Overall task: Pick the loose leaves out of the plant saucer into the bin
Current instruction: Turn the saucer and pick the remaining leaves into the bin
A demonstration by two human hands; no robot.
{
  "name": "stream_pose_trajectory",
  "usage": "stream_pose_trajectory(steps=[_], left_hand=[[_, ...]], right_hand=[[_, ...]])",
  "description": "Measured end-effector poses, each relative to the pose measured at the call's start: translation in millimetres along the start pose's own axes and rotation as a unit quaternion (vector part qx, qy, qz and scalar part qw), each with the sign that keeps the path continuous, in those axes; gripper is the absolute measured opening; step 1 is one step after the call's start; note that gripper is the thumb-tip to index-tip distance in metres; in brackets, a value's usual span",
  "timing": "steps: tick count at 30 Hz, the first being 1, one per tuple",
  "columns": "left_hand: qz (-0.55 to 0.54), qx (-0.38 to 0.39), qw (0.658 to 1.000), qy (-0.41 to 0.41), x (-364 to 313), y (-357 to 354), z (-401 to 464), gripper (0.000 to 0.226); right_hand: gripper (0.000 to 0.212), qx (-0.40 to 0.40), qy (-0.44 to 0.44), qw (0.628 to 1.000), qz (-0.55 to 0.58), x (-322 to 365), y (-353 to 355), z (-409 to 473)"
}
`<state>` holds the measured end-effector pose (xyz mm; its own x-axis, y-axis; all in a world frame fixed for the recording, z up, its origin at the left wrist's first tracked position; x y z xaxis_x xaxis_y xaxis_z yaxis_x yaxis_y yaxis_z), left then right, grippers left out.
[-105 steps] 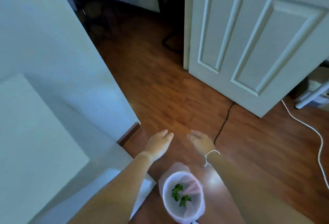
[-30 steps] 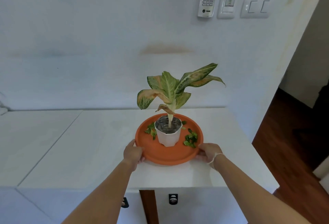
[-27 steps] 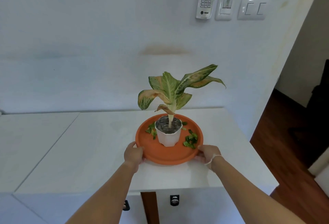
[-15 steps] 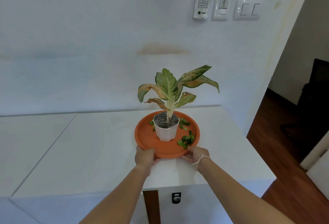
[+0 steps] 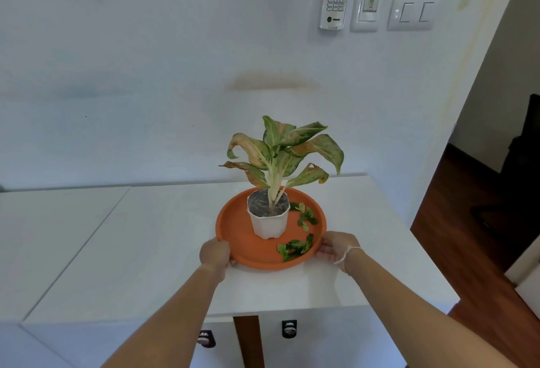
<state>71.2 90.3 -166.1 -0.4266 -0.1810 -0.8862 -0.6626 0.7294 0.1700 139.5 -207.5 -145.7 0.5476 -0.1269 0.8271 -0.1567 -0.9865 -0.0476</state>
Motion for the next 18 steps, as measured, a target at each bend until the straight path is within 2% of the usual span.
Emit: stream_pose_trajectory(steps=[6,10,14,18], left_hand=[[0.036,-0.035,0.998,-0.03,-2.7,12.0,11.5,0.029],[-0.002,-0.016,1.0,-0.021,-0.5,5.2,6.1,0.048],[-0.059,0.009,0.998,-0.012,-0.8,-9.3,-11.2,0.054],[-0.087,0.042,0.995,-0.003,2.3,-28.7,-31.9,0.06]], right_hand=[[0.014,-0.009,-0.003,0.999,-0.034,-2.1,0.1,7.1],[0.011,-0.03,0.003,0.999,-0.034,-4.8,0.5,6.0],[0.013,-0.041,-0.011,0.999,0.0,-12.3,-7.7,-0.8],[0.032,-0.025,-0.033,0.999,0.029,-25.8,-26.2,-4.6]])
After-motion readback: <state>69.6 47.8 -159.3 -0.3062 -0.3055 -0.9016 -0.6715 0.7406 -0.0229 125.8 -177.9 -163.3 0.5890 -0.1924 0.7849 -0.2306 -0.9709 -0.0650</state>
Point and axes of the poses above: each hand's wrist, its own z-axis towards the middle knuckle, its own y-axis out of the back of the hand, x = y × z, the point moved 9 cm from there along z, towards the middle knuckle, and after that the axes turned 6 degrees about -x, right-handed, at the moved point
